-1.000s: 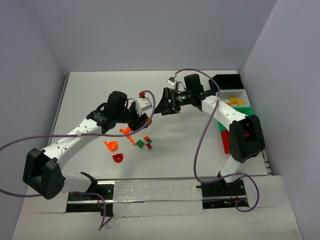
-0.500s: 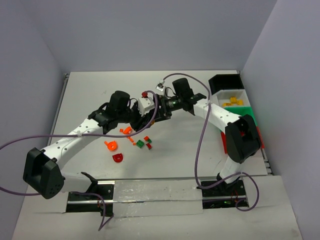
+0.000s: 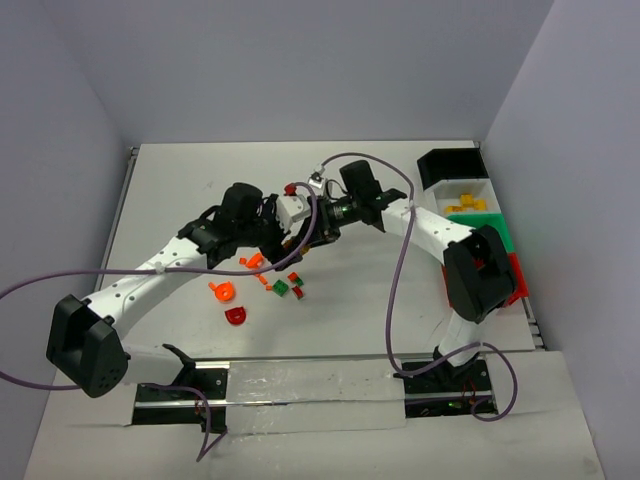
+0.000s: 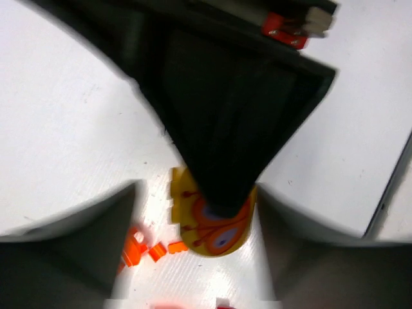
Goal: Sort the legos into containers by color
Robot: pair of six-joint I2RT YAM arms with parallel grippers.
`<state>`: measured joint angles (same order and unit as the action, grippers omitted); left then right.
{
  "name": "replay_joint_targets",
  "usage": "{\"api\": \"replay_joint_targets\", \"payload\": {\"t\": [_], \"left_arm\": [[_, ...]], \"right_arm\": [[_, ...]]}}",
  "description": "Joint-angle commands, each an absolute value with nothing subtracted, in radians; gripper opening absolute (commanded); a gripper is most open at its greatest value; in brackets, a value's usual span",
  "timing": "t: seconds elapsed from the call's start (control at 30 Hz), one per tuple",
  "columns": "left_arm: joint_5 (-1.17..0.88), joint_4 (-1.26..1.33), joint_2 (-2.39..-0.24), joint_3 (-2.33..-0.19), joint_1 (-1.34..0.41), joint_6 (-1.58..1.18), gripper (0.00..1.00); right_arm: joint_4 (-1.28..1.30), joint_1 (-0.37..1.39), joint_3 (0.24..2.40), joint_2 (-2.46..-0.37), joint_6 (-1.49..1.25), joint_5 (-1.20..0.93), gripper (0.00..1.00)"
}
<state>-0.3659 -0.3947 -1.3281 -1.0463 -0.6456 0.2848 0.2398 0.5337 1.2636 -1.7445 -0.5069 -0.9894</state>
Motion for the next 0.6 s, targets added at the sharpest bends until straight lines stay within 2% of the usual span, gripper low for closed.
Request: {"api": "replay_joint_targets", "payload": {"t": [0.0, 0.07, 0.13, 0.17, 0.27, 0.33, 0.43, 0.57], "left_arm": [[-0.307, -0.345, -1.310, -1.106, -0.632, 0.259, 0.99], [-0.305, -0.345, -1.307, -1.105, -0.633, 0.251, 0.99], [-0.294, -0.339, -1.313, -1.108, -0.630, 0.227, 0.99], [-0.282, -0.347, -1.318, -1.115, -0.629, 0.212, 0.99], [-0.278, -0.344, -1.328, -1.117, -0.630, 0.207, 0.99], [-0.226, -0.308, -1.352, -1.118, -0.629, 0.158, 0.99], [-0.198, -0.308, -1.415, -1.150, -0.625, 0.122, 0.99], [-0.174, -0.307, -1.466, -1.189, -0.624, 0.107, 0.99]], "right_arm": [[0.296, 0.399, 1.289, -1.738, -0.441, -1.030, 0.00], [0.366, 0.357, 1.315, -1.735, -0.371, -1.022, 0.00], [0.514, 0.225, 1.377, -1.730, -0.231, -0.962, 0.00], [0.600, 0.132, 1.422, -1.726, -0.147, -0.899, 0.00], [0.698, 0.011, 1.499, -1.724, -0.029, -0.773, 0.00], [0.788, -0.092, 1.616, -1.747, 0.116, -0.605, 0.00], [0.797, -0.174, 1.685, -1.802, 0.200, -0.388, 0.00], [0.782, -0.215, 1.748, -1.871, 0.248, -0.263, 0.00]]}}
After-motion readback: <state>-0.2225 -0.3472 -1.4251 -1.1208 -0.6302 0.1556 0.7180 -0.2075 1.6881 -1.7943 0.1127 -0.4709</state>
